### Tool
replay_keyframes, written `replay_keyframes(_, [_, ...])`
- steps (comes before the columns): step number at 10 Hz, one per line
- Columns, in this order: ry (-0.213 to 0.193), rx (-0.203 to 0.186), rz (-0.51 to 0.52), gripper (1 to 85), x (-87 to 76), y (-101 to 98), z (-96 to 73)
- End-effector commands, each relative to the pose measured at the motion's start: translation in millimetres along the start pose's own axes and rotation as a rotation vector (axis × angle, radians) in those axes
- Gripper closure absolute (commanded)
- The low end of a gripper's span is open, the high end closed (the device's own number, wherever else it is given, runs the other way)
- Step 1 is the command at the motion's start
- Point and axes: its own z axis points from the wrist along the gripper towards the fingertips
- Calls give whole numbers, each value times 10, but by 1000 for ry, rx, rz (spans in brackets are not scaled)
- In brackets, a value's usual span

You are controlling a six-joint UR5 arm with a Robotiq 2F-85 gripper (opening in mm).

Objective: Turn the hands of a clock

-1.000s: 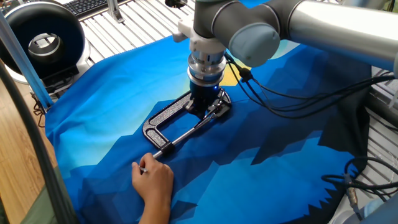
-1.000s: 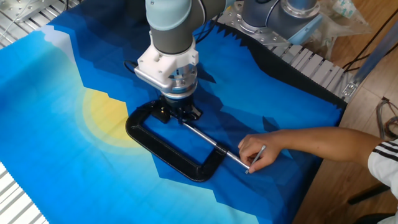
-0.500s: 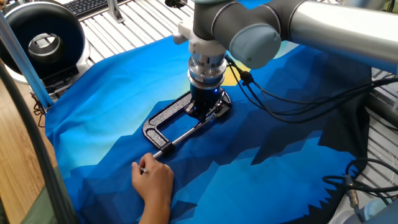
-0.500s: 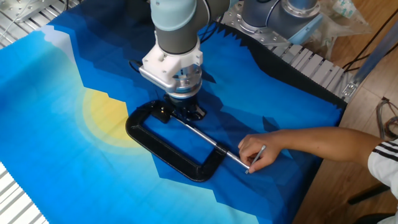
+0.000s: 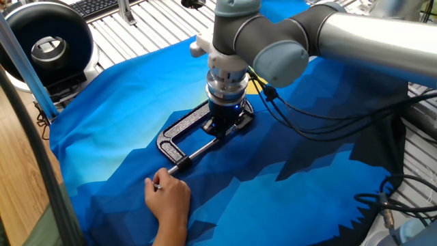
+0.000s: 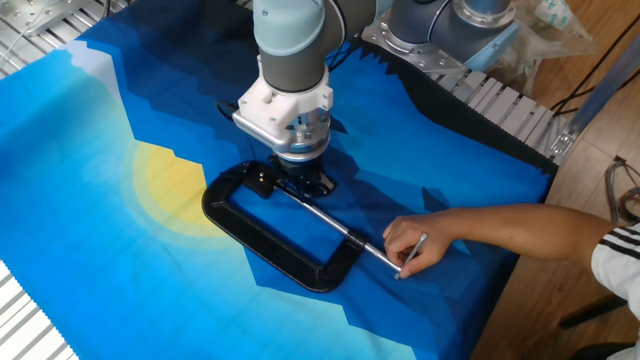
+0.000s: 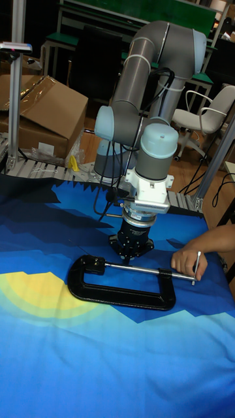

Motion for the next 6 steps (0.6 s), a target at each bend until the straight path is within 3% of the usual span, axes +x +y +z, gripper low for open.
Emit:
replay_keyframes(1, [51, -24, -19, 843, -20, -88, -281])
replay_keyframes(2, [62, -15, -11, 843, 21, -111, -361])
replay_keyframes(4, [56, -5, 10, 843, 73, -53, -335])
replay_keyframes(6, [47, -20, 13, 843, 164, -30, -301])
